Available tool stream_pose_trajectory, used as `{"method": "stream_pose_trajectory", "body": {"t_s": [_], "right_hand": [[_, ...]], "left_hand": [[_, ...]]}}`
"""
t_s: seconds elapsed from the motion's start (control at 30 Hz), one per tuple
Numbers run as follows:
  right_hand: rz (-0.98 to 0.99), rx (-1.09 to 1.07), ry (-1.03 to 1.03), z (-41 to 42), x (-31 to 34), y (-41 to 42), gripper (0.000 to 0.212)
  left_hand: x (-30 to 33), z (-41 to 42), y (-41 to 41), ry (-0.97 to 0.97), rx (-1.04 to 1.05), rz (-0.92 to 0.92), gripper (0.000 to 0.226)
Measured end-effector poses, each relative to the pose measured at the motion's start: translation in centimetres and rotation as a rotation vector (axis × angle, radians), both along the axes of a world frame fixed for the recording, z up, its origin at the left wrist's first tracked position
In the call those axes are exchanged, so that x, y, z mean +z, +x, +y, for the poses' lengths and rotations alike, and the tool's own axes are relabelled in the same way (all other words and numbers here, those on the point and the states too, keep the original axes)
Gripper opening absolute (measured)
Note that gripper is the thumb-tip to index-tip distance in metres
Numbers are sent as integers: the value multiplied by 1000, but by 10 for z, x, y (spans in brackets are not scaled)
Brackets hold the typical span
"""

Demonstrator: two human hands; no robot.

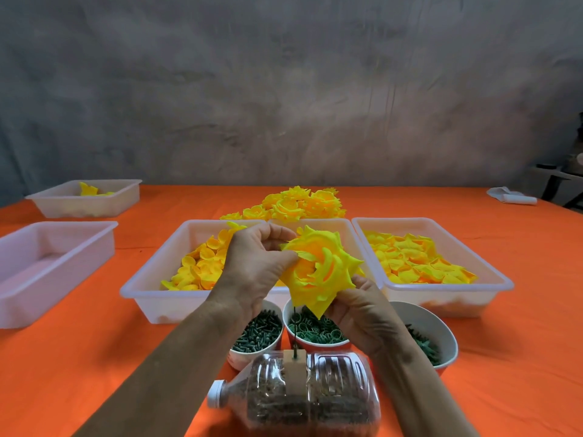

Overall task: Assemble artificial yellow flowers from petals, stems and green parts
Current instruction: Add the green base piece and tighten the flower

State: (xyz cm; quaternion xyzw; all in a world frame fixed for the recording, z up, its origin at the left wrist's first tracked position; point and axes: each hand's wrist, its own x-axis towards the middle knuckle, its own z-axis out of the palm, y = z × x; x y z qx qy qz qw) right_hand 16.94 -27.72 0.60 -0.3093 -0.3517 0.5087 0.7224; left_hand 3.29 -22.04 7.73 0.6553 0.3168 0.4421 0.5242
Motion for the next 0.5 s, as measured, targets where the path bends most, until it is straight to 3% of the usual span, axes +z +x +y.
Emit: {"method": "stream_pose_trajectory", "body": {"t_s": [0.13, 0.37, 0.43, 0.5], "right_hand": [[-85, 3, 4, -2, 0, 0, 24], [-14, 42, 49, -2, -1, 0, 40], [3, 50, 42, -2, -1, 0, 46], [29, 34, 10, -2, -2, -1, 27]], "left_hand": [[0, 5, -3, -28, -47, 18, 25], [2, 11, -6, -340, -272, -191, 22], [1, 12, -5, -326, -250, -176, 15], [-1, 15, -4, -215, -160, -167, 15]]}}
